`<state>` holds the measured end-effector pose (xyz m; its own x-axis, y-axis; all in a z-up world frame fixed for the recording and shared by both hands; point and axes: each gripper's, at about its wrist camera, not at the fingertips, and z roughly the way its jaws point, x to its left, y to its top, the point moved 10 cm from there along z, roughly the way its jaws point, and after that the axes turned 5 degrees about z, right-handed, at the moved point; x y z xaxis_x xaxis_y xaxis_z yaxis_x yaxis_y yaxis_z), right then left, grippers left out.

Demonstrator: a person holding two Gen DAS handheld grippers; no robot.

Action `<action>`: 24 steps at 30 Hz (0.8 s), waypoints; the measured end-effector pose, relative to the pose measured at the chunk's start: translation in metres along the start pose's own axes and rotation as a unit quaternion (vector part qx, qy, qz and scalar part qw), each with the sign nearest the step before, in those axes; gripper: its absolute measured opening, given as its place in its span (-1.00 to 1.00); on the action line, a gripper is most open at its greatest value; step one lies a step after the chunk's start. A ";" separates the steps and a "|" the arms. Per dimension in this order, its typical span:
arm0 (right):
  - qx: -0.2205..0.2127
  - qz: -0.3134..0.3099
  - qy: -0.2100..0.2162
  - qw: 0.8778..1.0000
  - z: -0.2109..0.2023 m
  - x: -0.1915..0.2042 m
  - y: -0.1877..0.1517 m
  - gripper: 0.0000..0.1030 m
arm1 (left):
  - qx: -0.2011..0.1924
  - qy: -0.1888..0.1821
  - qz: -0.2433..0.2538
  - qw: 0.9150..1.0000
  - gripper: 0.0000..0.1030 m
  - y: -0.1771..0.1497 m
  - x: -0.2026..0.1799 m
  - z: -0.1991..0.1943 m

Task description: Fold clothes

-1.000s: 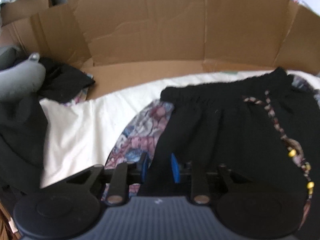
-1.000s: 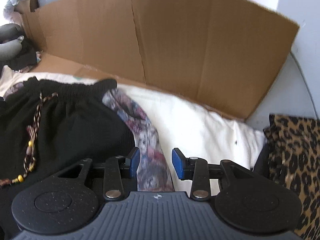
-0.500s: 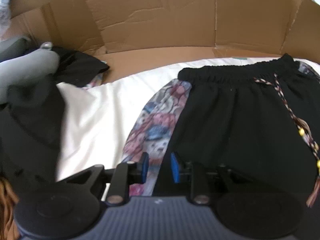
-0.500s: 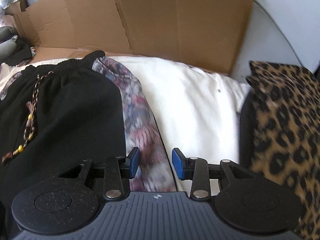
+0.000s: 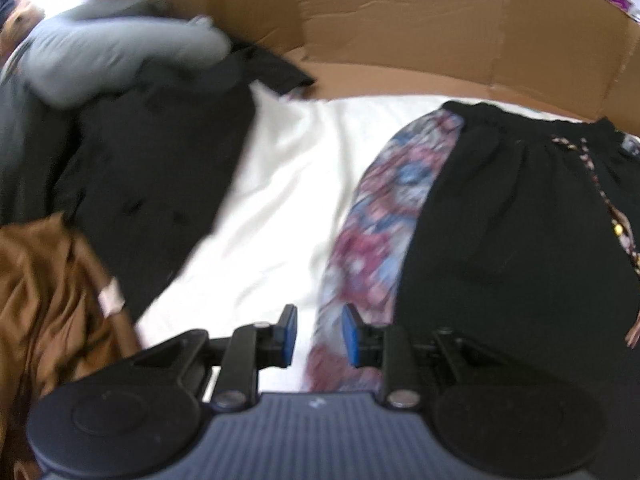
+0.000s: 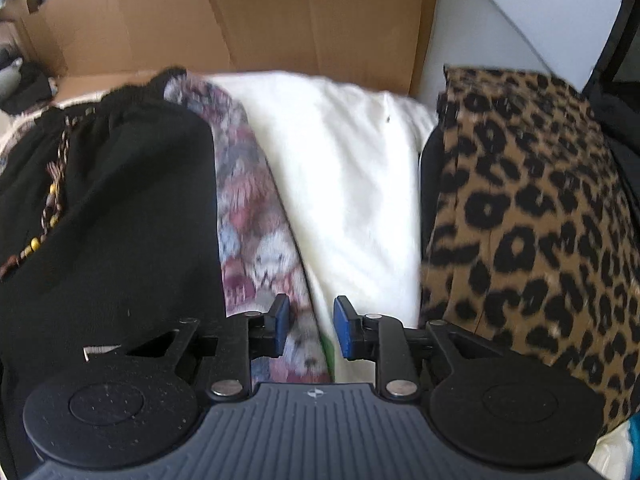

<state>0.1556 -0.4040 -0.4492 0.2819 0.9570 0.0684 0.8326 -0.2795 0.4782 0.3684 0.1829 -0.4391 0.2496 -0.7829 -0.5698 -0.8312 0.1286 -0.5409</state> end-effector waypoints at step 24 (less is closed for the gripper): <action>0.029 -0.038 -0.052 0.998 -0.024 -0.015 -0.028 -0.84 | 0.092 0.020 0.077 0.993 -0.48 -0.070 0.059 -0.032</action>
<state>0.1162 -0.4086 -0.4423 0.2622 0.9633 -0.0580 0.8790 -0.2136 0.4263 0.4257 0.1082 -0.4149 0.1041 -0.7688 -0.6310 -0.7526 0.3538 -0.5553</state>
